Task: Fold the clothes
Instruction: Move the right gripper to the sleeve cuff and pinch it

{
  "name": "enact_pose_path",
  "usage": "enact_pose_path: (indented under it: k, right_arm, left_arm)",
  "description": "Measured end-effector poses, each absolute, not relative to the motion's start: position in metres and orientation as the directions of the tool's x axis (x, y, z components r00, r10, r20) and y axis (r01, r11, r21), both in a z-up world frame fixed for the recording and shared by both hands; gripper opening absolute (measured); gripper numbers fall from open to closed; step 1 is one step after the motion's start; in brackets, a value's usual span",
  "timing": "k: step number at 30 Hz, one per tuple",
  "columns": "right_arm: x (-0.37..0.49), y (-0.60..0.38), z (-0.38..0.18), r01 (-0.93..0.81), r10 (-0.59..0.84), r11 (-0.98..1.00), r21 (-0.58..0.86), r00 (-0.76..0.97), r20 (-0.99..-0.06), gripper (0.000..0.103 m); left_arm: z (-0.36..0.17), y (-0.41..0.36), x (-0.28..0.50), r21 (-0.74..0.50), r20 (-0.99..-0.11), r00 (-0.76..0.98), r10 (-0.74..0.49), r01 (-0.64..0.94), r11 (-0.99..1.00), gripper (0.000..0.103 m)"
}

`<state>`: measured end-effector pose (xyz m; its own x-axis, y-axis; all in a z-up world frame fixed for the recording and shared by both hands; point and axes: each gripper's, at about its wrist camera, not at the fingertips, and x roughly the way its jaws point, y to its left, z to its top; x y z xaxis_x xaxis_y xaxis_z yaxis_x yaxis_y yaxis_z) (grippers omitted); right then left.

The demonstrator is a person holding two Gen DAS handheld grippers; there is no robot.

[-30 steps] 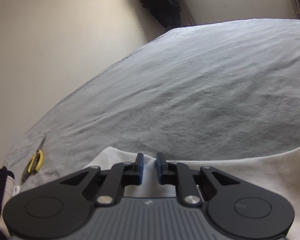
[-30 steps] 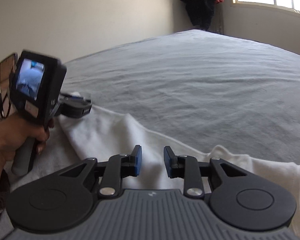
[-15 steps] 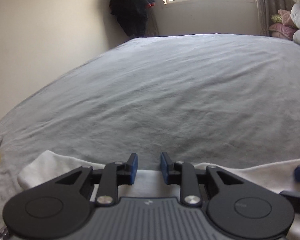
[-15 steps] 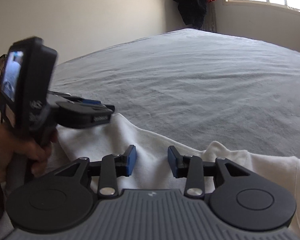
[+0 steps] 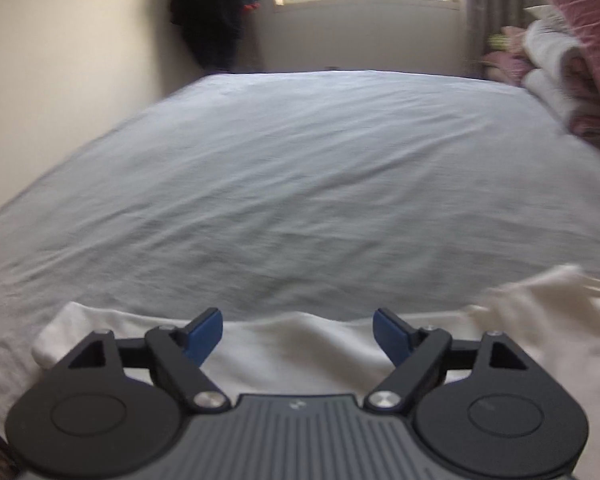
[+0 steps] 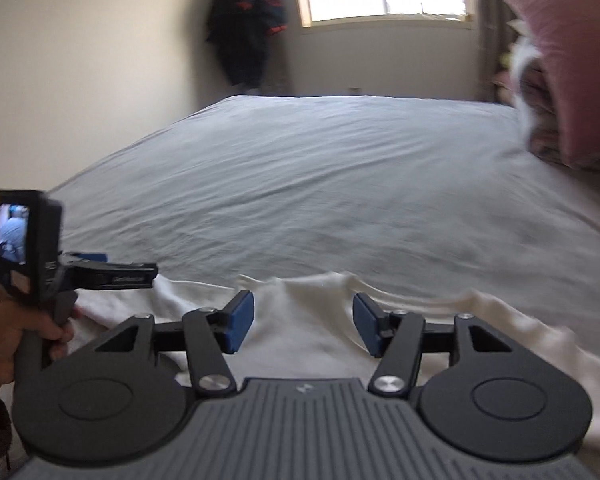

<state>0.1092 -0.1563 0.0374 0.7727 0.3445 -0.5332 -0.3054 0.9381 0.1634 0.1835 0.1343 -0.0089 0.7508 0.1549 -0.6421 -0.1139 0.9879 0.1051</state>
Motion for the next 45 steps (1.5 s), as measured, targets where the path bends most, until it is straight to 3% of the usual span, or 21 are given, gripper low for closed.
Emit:
enact_pose_path:
  k: [7,13,17,22,29,35,40,43,45]
  right_arm:
    - [0.049,-0.221,0.054,-0.173,0.246,0.968,0.184,0.812,-0.53,0.065]
    - [0.014,-0.255,0.047,-0.089,0.151,0.986,0.14,0.829,-0.538,0.067]
    - [0.002,-0.275,0.035,-0.032,0.105,0.989,0.144,0.834,-0.541,0.067]
    - [-0.001,-0.306,0.015,0.06,0.072,0.972,0.225,0.843,-0.532,0.068]
    - [0.015,-0.355,-0.032,0.251,-0.021,0.911,0.326,0.819,-0.574,0.068]
    - [0.03,-0.391,-0.059,0.403,-0.105,0.838,0.367,0.781,-0.616,0.068]
    - [0.037,-0.42,-0.066,0.484,-0.161,0.765,0.426,0.784,-0.6,0.067]
    - [0.042,-0.432,-0.066,0.567,-0.271,0.73,0.382,0.753,-0.599,0.057]
    - [0.044,-0.443,-0.068,0.638,-0.345,0.67,0.38,0.72,-0.602,0.045]
  left_arm:
    - [0.015,0.101,0.108,-0.035,-0.645,0.762,-0.056,0.044,0.998,0.101]
    - [0.006,0.095,0.064,0.026,-0.641,0.768,-0.012,0.038,0.999,0.101]
    - [0.005,0.094,0.05,-0.023,-0.609,0.791,-0.056,0.054,0.998,0.101]
    - [-0.002,0.078,0.046,-0.11,-0.581,0.803,-0.134,0.085,0.99,0.101]
    - [-0.017,0.048,0.055,-0.054,-0.585,0.791,-0.179,0.182,0.982,0.1]
    - [-0.025,0.041,0.071,-0.11,-0.596,0.772,-0.22,0.193,0.975,0.099]
    - [-0.03,0.041,0.085,-0.163,-0.602,0.761,-0.243,0.181,0.97,0.099]
    - [-0.033,0.045,0.092,-0.198,-0.615,0.749,-0.246,0.156,0.968,0.098]
    - [-0.035,0.048,0.096,-0.219,-0.624,0.741,-0.247,0.137,0.966,0.097]
